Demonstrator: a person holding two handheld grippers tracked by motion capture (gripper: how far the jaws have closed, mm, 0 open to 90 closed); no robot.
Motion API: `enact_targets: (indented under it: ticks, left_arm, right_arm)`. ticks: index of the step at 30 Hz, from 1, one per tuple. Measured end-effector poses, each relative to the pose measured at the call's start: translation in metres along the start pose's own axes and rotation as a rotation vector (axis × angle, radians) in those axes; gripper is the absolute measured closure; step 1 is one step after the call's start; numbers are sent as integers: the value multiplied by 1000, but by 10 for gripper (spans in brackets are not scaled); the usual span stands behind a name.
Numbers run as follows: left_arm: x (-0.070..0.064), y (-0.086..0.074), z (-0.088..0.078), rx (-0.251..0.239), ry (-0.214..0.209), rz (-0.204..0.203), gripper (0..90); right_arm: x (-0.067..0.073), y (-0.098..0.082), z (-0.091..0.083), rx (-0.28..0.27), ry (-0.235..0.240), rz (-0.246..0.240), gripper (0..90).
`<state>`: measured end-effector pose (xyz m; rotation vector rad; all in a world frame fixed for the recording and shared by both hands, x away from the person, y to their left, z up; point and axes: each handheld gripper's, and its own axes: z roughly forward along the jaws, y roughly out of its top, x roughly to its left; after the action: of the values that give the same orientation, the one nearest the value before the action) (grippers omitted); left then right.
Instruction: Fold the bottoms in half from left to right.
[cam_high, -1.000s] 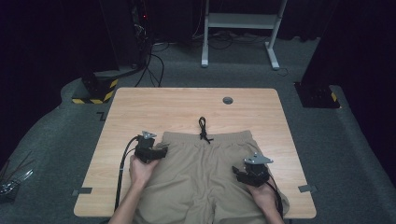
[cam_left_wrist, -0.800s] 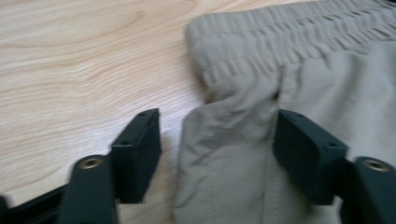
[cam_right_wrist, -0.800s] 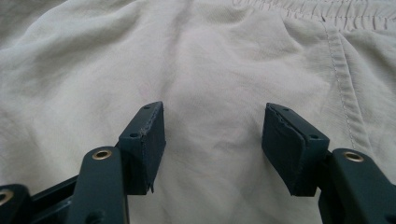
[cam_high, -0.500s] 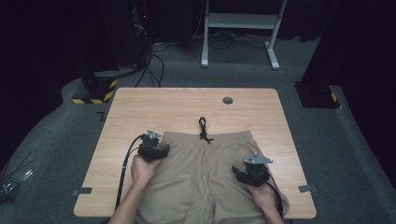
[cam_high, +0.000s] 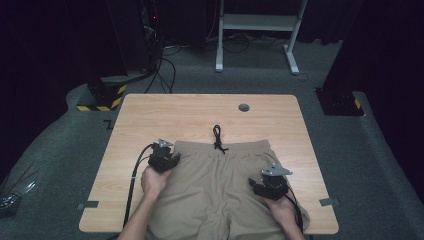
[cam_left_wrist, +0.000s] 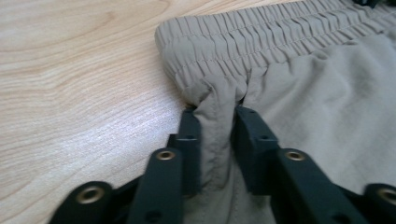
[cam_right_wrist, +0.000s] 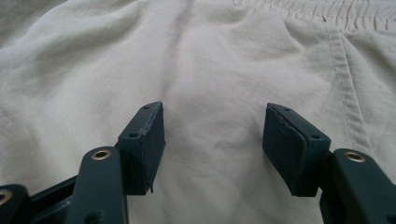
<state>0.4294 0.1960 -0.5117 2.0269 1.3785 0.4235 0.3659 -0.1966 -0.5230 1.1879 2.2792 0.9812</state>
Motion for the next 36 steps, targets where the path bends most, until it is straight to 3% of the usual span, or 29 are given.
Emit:
enact_targets:
  ticks: [5,16,21,26,29,31,33,36]
  left_arm:
    - [5,0,0,2,-54,-44,825]
    - [12,2,-5,-60,-136,-107,868]
    - [11,3,-10,-77,-146,-110,870]
    - [10,10,-15,-76,-143,-76,872]
    - [9,13,-18,-89,-141,-72,872]
    - [8,15,-21,-90,-142,-67,872]
    - [8,18,-22,-85,-129,-45,872]
    - [8,23,-24,-88,-118,-32,872]
  right_arm:
    - [0,0,0,0,0,0,393]
    - [0,0,0,1,-1,0,387]
    - [-1,0,0,2,10,-6,360]
    - [-2,2,2,10,-4,12,323]
    - [-2,6,3,26,29,32,294]
    - [2,9,1,8,43,23,294]
    - [9,12,1,-19,2,-31,289]
    - [14,18,5,-19,44,-1,275]
